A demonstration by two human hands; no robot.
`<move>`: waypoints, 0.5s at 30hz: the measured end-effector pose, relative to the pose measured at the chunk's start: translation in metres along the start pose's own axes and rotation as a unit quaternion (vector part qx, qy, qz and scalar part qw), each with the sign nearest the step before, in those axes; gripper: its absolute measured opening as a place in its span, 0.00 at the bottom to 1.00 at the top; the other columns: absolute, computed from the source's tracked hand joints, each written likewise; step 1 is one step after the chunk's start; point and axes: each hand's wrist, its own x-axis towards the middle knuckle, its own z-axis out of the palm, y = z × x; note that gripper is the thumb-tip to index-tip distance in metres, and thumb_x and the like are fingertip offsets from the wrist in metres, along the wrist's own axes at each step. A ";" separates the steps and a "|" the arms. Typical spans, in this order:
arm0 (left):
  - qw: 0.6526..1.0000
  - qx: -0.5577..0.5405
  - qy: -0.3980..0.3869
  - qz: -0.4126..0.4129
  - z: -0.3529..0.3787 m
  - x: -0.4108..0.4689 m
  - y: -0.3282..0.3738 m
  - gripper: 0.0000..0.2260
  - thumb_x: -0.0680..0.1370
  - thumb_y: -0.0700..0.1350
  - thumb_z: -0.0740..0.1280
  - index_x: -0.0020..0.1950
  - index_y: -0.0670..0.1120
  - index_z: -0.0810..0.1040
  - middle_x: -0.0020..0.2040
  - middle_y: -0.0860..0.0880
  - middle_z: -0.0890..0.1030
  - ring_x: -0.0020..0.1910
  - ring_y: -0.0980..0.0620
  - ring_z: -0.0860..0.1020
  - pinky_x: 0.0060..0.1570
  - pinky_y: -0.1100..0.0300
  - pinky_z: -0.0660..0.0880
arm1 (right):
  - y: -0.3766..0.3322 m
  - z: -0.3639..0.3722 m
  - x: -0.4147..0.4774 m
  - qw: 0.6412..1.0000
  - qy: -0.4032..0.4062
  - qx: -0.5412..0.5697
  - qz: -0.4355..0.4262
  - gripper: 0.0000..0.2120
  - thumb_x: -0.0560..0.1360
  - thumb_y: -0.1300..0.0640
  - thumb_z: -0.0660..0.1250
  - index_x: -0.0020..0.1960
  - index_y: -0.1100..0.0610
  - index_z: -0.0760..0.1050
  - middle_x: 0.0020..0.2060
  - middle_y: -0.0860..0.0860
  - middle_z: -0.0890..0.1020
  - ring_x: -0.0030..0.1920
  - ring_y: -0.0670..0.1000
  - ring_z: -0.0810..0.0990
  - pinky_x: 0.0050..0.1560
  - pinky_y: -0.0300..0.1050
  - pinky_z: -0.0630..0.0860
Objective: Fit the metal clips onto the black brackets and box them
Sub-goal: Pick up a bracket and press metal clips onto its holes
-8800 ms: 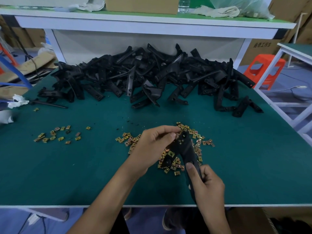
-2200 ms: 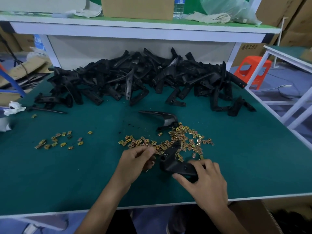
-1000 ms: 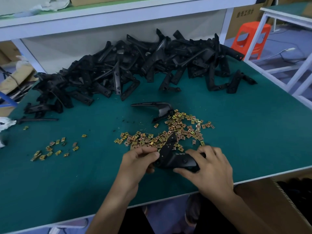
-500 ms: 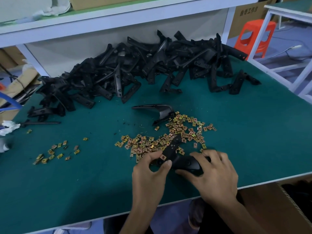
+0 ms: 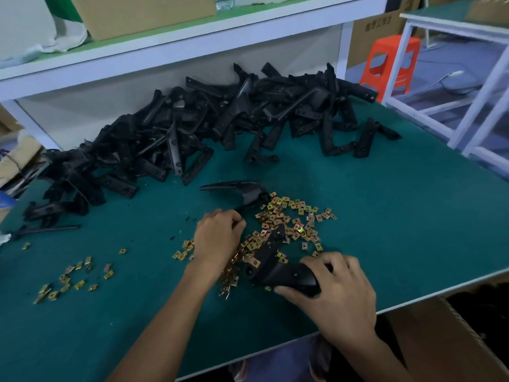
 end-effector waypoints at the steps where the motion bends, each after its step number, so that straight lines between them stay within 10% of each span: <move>1: 1.000 0.003 -0.003 -0.007 0.001 0.001 0.000 0.08 0.80 0.52 0.69 0.53 0.51 0.84 0.52 0.49 0.83 0.53 0.45 0.80 0.56 0.48 0.77 | 0.000 0.000 0.000 1.000 0.001 0.001 -0.001 0.32 0.68 0.21 0.62 0.50 0.46 0.84 0.48 0.46 0.78 0.50 0.52 0.73 0.41 0.47 0.75; 7: 0.984 -0.161 -0.042 -0.066 -0.018 -0.010 0.003 0.02 0.79 0.49 0.70 0.47 0.54 0.80 0.42 0.58 0.81 0.43 0.58 0.81 0.42 0.62 0.72 | -0.001 0.000 0.000 1.000 0.002 -0.002 -0.008 0.32 0.69 0.20 0.61 0.50 0.46 0.84 0.47 0.46 0.78 0.50 0.52 0.74 0.40 0.47 0.75; 15: 0.866 -0.484 -0.090 -0.087 -0.045 -0.075 0.018 0.10 0.80 0.41 0.69 0.51 0.56 0.86 0.45 0.55 0.86 0.45 0.61 0.81 0.47 0.69 0.76 | -0.002 -0.001 -0.001 0.999 -0.011 -0.003 -0.039 0.32 0.68 0.22 0.63 0.51 0.48 0.84 0.47 0.48 0.78 0.49 0.54 0.75 0.39 0.47 0.75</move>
